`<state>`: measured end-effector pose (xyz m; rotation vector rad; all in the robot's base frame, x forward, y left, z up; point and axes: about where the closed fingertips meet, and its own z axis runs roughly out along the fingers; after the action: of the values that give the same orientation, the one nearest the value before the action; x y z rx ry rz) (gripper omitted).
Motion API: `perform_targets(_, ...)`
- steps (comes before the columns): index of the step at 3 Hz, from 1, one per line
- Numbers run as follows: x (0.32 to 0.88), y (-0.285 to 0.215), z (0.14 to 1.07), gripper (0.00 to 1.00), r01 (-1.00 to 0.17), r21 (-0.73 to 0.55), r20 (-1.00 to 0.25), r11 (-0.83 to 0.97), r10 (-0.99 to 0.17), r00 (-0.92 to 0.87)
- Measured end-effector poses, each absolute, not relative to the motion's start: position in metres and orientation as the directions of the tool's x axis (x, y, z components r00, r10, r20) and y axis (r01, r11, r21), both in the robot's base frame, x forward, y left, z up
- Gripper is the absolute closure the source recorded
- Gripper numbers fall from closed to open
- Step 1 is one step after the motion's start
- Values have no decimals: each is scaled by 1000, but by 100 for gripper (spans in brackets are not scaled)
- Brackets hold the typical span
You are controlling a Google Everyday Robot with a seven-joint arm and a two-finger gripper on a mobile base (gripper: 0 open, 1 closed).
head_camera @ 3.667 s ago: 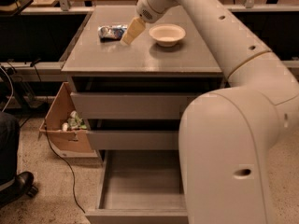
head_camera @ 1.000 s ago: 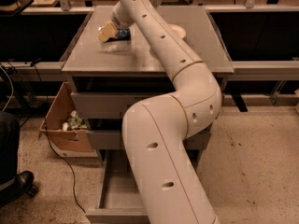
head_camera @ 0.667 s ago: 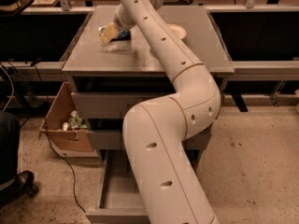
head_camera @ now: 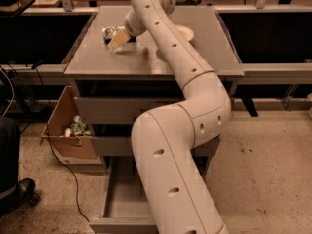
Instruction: Place redbull can into bottom drawer
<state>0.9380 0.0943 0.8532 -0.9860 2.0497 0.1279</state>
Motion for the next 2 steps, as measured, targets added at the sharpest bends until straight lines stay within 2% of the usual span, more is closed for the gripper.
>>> perform_targets(1, 940, 90, 845, 18, -683, -231, -725, 692, -591, -354)
perform_targets(2, 940, 84, 844, 50, -682, -231, -724, 694, -591, -356)
